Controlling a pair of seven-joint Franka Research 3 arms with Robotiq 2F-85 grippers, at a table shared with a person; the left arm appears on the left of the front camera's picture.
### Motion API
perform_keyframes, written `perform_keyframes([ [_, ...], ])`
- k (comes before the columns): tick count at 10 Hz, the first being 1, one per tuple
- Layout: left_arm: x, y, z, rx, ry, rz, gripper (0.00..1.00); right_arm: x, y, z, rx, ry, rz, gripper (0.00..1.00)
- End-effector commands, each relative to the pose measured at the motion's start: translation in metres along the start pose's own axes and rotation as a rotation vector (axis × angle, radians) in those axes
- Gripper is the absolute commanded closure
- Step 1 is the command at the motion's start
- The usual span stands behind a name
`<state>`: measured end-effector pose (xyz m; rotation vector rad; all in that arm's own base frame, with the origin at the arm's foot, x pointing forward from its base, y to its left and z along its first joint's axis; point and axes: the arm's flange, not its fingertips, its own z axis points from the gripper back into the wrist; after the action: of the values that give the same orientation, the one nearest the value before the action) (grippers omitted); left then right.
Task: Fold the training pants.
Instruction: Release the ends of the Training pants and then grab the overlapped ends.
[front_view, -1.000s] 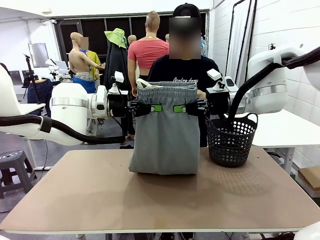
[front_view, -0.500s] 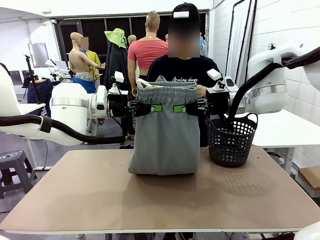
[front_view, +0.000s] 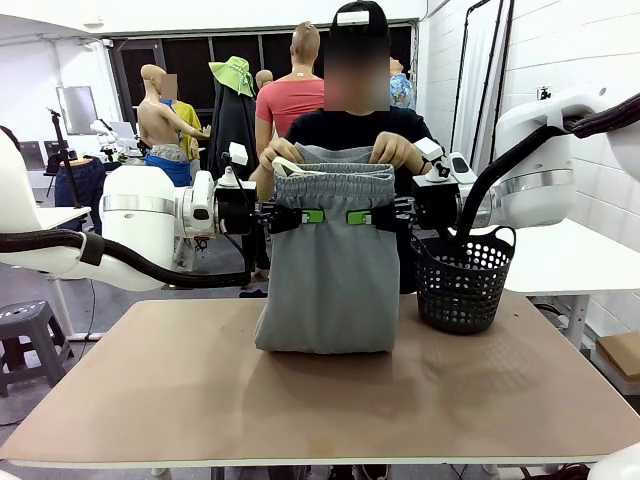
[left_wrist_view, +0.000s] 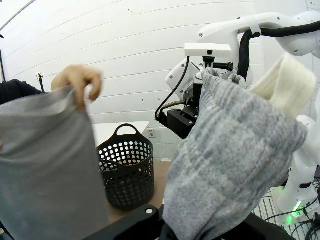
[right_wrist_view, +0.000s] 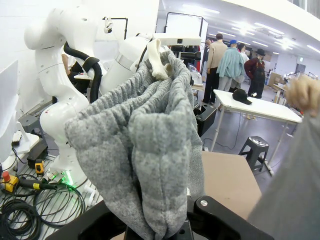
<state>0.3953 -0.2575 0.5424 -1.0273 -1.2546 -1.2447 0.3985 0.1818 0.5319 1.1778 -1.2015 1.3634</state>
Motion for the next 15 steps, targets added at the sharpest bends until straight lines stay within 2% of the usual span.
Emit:
perform_keyframes([
  [1,0.0034,-0.0013,-0.0003,0.006,-0.008,-0.003,1.0,-0.0016,0.0021,-0.0004,-0.002,-0.028,0.004,1.0],
  [15,0.0034,-0.0013,-0.0003,0.006,-0.008,-0.003,1.0,-0.0016,0.0021,-0.0004,-0.002,-0.028,0.004,1.0],
])
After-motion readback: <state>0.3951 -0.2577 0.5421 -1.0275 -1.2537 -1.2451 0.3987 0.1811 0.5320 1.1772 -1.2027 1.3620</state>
